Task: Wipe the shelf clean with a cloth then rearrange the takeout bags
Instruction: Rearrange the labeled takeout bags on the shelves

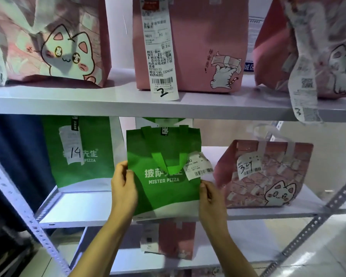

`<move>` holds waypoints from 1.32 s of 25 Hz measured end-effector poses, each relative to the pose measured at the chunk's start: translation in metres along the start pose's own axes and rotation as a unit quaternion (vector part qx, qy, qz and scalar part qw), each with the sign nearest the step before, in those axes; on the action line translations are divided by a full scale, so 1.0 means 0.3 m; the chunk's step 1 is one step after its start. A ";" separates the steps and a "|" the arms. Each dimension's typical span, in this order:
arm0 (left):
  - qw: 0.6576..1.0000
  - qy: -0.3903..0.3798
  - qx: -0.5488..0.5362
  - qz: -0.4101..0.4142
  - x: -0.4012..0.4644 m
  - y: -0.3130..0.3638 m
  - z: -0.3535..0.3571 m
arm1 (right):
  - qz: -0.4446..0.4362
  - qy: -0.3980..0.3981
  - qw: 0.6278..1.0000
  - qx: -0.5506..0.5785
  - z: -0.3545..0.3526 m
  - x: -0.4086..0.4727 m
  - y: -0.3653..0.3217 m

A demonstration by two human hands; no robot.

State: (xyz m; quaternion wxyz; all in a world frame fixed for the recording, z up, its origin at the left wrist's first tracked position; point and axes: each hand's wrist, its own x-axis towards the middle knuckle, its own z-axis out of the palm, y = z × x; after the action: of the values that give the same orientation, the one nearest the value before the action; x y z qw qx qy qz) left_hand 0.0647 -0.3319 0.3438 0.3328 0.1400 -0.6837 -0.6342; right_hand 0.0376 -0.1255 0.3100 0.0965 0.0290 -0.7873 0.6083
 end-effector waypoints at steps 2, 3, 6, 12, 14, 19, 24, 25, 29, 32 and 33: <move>1.000 -0.023 0.010 -0.007 0.035 -0.019 0.011 | 0.011 0.005 1.000 -0.012 0.023 0.029 0.014; 0.999 -0.033 0.016 -0.004 0.052 -0.032 0.015 | 0.013 0.010 1.000 -0.012 0.034 0.042 0.017; 0.999 -0.041 0.030 -0.006 0.098 -0.063 0.024 | 0.017 0.019 1.000 -0.016 0.059 0.073 -0.004; 0.996 -0.069 0.047 -0.015 0.167 -0.100 0.042 | 0.053 0.002 0.999 0.008 0.109 0.098 -0.041; 0.996 -0.075 0.045 -0.026 0.190 -0.094 0.045 | 0.052 0.010 0.999 0.014 0.123 0.100 -0.040; 0.994 -0.099 0.041 -0.011 0.199 -0.095 0.019 | 0.056 0.021 0.998 0.024 0.135 0.099 -0.031; 0.996 -0.046 0.067 0.048 0.141 -0.061 -0.048 | 0.058 0.038 0.997 0.041 0.134 0.091 -0.022; 0.993 -0.037 0.079 0.074 0.127 -0.052 -0.062 | 0.064 0.043 0.996 0.054 0.133 0.088 -0.018; 0.977 -0.028 0.133 0.164 0.047 -0.018 -0.063 | 0.072 0.058 0.992 0.081 0.108 0.043 0.004; 0.971 -0.078 0.135 0.179 -0.019 -0.028 -0.021 | 0.080 0.057 0.993 0.070 0.058 -0.001 0.052; 0.971 -0.102 0.131 0.173 -0.039 -0.039 -0.005 | 0.084 0.056 0.993 0.065 0.041 -0.014 0.074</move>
State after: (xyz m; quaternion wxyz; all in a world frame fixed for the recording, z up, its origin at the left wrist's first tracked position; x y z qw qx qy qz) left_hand 0.0715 -0.3278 0.3293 0.3446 -0.0039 -0.8050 -0.4829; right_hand 0.0366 -0.1321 0.2852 0.0870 -0.0656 -0.7392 0.6646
